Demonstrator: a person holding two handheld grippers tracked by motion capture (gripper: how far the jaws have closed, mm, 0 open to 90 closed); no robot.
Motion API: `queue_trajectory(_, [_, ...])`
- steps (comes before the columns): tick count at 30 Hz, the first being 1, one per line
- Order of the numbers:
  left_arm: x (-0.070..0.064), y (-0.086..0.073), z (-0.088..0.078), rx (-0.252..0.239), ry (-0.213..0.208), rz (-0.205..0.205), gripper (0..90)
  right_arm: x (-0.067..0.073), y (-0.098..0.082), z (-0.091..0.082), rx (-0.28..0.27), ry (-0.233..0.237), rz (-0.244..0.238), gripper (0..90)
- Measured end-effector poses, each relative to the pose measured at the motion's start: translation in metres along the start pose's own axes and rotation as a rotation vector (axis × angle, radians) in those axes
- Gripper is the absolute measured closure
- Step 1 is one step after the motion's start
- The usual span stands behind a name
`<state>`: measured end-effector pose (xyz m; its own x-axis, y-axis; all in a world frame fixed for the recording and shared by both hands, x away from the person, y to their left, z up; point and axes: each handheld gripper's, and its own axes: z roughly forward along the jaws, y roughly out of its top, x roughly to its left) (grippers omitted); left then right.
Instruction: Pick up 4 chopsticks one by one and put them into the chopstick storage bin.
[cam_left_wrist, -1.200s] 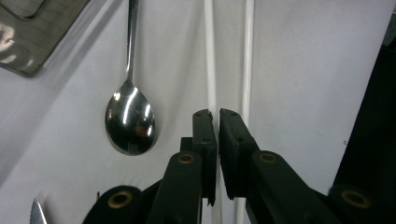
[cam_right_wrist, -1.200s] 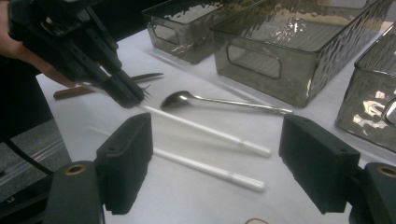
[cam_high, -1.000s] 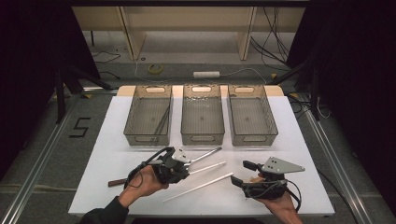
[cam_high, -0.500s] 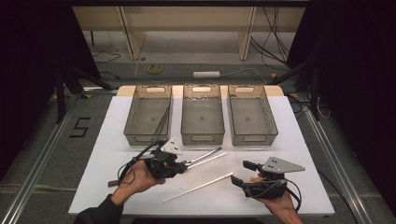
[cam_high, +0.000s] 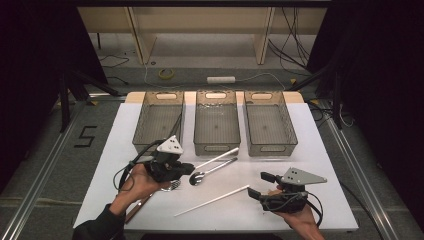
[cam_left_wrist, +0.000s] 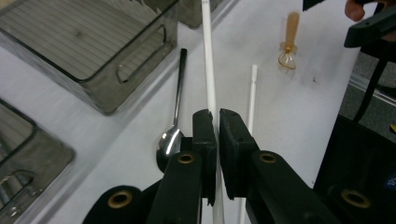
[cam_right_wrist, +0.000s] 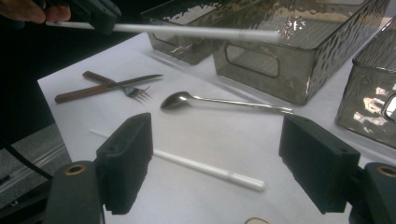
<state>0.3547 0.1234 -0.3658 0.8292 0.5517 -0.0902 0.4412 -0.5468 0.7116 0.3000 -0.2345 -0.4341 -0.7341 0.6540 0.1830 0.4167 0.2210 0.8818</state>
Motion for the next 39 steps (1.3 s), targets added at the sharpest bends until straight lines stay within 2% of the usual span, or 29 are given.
queue_trajectory(13, [0.028,0.001,-0.014,-0.062,0.073,-0.067,85.0,0.0,0.0,-0.001,-0.004,-0.001,0.0,27.0])
queue_trajectory(17, [0.041,0.001,-0.018,-0.08,0.12,-0.095,85.0,0.0,0.0,0.0,-0.004,-0.001,0.001,27.0])
queue_trajectory(25, [0.07,-0.004,-0.02,-0.109,0.18,-0.175,85.0,-0.001,-0.001,0.0,-0.005,-0.001,0.003,27.0])
queue_trajectory(29, [0.085,-0.007,-0.019,-0.118,0.227,-0.203,85.0,-0.001,-0.001,0.0,-0.003,-0.001,0.004,27.0])
queue_trajectory(32, [0.099,-0.009,-0.019,-0.123,0.277,-0.229,85.0,-0.001,-0.001,0.0,-0.004,-0.002,0.005,27.0])
queue_trajectory(39, [0.126,-0.014,-0.014,-0.133,0.324,-0.301,85.0,-0.002,-0.001,0.0,-0.002,-0.003,0.008,27.0])
